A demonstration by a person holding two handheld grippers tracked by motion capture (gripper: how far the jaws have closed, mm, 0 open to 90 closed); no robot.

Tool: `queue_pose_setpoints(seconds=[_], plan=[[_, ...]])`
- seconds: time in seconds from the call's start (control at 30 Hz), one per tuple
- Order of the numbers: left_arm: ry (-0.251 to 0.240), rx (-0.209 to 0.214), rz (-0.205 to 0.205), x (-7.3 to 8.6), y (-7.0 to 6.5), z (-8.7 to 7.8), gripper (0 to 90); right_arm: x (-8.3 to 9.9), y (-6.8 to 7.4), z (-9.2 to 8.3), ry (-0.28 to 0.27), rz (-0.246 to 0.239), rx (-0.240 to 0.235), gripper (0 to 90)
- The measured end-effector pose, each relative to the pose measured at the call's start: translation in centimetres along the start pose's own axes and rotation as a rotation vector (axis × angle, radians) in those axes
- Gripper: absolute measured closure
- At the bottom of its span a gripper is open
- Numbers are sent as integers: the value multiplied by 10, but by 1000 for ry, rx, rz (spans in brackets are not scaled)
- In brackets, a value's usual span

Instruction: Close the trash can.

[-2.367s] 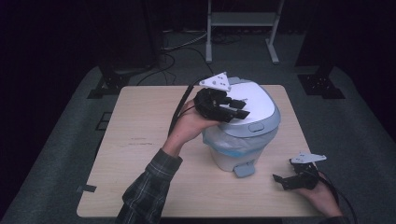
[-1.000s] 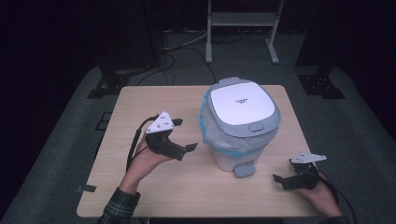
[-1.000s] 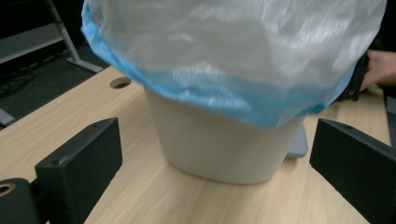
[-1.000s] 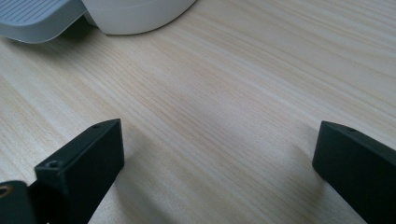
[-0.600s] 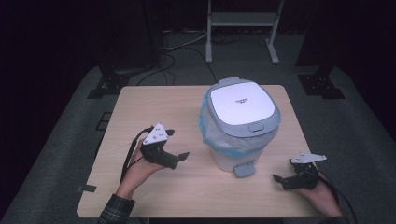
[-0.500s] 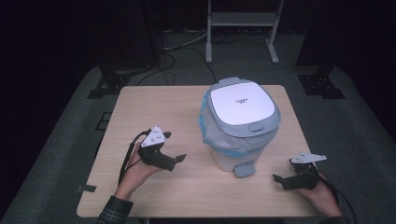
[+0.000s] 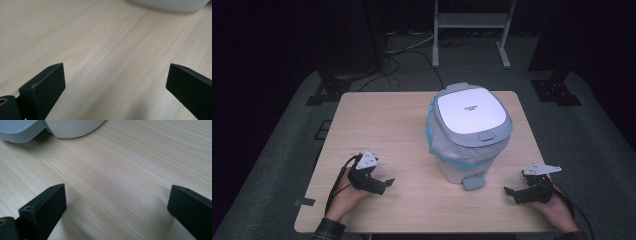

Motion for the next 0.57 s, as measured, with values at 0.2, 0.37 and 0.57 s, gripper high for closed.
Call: queue_pose_setpoints(seconds=[0.2,0.37,0.57], plan=[[83,-19,-17,24,11,9,15,0,0,0,0,0,-1,11],[58,4,-32,25,14,10,0,0,0,0,0,-2,-2,11],[59,3,-33,25,14,10,0,0,0,0,0,-3,-2,11]])
Point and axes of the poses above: each handheld gripper's, and its own axes: z roughly forward along the jaws, x roughly out of its underside, y roughly to its left, the point moved 8 cm from there along z, roughly forward along the jaws, and after that the axes turned 14 degrees about -z, right-handed, at the moved point
